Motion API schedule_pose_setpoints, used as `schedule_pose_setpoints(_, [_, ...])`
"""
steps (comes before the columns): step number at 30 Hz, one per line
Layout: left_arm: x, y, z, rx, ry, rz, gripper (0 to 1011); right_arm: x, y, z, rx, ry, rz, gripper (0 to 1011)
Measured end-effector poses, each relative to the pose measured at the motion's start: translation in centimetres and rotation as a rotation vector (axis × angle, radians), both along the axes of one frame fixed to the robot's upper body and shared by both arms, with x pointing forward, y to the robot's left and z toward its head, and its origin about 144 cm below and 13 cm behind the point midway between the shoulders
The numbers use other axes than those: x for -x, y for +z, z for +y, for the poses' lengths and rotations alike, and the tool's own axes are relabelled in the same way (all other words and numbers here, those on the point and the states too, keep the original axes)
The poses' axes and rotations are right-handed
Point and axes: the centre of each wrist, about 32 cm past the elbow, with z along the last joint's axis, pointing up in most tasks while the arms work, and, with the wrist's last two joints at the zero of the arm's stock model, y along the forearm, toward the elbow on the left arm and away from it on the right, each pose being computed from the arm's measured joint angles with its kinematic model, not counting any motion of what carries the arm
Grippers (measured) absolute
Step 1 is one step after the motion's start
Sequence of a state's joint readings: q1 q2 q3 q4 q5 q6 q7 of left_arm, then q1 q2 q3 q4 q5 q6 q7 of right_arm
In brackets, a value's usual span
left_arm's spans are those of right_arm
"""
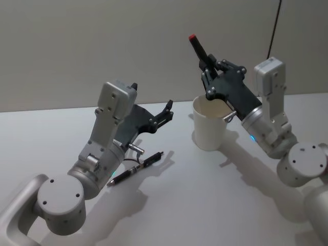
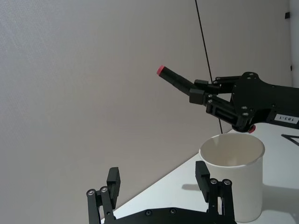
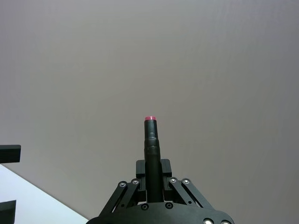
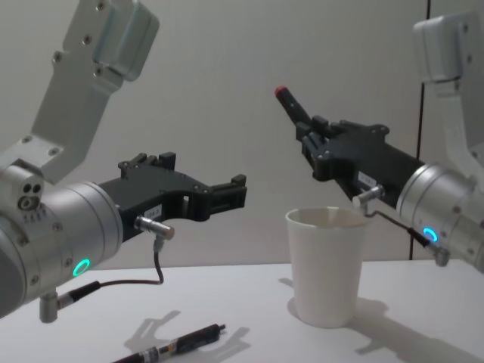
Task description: Place the pen into the pen holder.
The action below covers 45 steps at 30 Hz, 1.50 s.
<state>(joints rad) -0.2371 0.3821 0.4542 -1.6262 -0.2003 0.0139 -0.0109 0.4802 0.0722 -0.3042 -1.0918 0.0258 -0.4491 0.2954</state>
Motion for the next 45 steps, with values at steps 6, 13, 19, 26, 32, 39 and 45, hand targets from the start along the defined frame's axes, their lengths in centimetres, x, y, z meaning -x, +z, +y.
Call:
schedule_pose_setpoints(6, [0.0,0.0,0.0,0.000,0.000,0.000,1001,-0.1,-0.5,0.3,0.004,0.005,0.011,177])
schedule_pose_setpoints(13, [0.0,0.0,0.0,0.000,0.000,0.000,1001,-0.2,-1.0,0.6,0.009,0.009,0.020,177])
schedule_pose_setpoints(19, [0.0,0.0,0.0,0.000,0.000,0.000,1001,-0.3,-1.3,0.7,0.012,0.010,0.026,217])
schedule_pose_setpoints(26, [0.0,0.0,0.0,0.000,0.000,0.000,1001,-0.3,-1.4,0.8,0.013,0.010,0.029,402])
schedule_pose_setpoints(32, [0.0,0.0,0.0,0.000,0.000,0.000,1001,-0.3,-1.5,0.9,0.014,0.010,0.031,591])
schedule_pose_setpoints(39, [0.0,0.0,0.0,0.000,0.000,0.000,1001,-0.3,-1.6,0.9,0.015,0.010,0.032,806])
schedule_pose_setpoints(45, [0.0,0.0,0.0,0.000,0.000,0.000,1001,-0.3,-1.5,0.9,0.012,0.010,0.032,975])
